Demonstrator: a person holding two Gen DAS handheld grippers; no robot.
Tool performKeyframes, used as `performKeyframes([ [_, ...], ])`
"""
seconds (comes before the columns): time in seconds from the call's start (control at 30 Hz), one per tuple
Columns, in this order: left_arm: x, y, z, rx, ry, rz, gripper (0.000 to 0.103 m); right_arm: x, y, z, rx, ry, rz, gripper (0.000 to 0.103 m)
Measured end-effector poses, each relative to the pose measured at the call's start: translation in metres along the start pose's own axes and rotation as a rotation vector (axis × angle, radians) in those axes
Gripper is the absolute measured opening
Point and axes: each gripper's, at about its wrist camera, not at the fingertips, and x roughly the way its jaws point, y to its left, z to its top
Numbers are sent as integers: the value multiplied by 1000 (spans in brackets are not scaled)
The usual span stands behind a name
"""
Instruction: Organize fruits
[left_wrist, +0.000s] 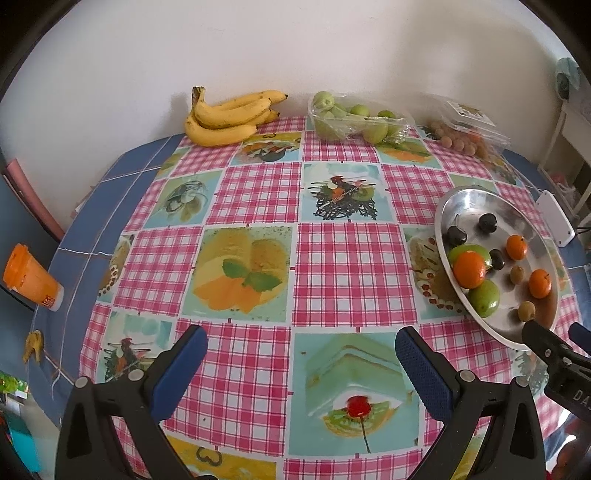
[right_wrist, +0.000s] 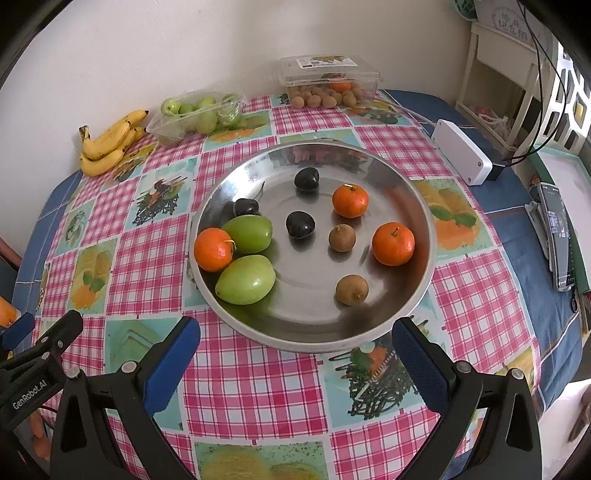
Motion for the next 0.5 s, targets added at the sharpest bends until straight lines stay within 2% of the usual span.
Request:
performKeyframes([
  [0.5, 5, 1, -1, -4, 32, -5, 103, 1, 3, 0, -2, 4, -5, 103],
])
